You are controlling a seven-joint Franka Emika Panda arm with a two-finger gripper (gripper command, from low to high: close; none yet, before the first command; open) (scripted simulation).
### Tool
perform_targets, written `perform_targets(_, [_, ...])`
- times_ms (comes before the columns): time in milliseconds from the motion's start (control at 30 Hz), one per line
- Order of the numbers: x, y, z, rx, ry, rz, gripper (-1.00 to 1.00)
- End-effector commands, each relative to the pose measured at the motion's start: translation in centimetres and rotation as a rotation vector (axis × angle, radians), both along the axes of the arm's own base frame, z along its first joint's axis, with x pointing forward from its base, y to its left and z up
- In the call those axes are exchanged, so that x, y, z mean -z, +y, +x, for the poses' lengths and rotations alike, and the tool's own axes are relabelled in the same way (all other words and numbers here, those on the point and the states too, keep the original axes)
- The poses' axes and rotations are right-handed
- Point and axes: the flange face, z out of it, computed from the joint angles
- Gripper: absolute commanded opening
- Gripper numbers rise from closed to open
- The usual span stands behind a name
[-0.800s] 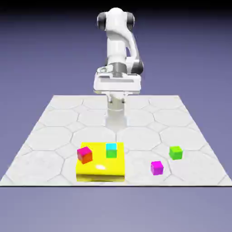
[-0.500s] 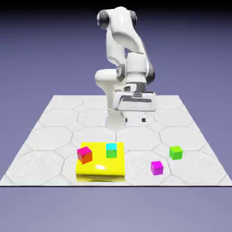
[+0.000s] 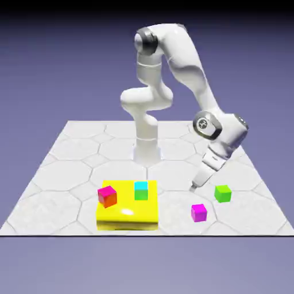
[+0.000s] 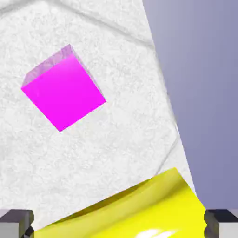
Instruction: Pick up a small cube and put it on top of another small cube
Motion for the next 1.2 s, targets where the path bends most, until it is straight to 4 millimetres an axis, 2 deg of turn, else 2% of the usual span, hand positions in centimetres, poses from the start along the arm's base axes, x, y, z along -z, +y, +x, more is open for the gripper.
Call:
perform_targets(0, [0.9, 0.8, -0.1, -0.035, 0.024, -0.041, 0.00])
perform_targets(367, [10.3, 8.2, -2.5, -0.354, 0.195, -0.455, 0.00])
perform_targets(400, [10.3, 8.2, -2.5, -0.354, 0.195, -0.455, 0.00])
perform_targets(533, [12.9, 5.9, -2.1, -0.358, 0.204, -0.469, 0.00])
perform_targets(667, [14.6, 4.1, -1.7, -0.355, 0.196, -0.457, 0.00])
perform_targets(700, [14.7, 3.9, -1.7, -0.354, 0.195, -0.455, 0.00])
perform_targets(733, [14.7, 3.9, -1.7, -0.354, 0.194, -0.455, -1.00])
perform_targets(867, [13.5, 5.3, -2.0, -0.358, 0.204, -0.468, -1.00])
perform_targets(1033, [10.5, 8.0, -2.4, -0.355, 0.196, -0.457, -1.00])
perform_targets(1167, [6.9, 5.0, -1.6, -0.399, 0.167, -0.430, -1.00])
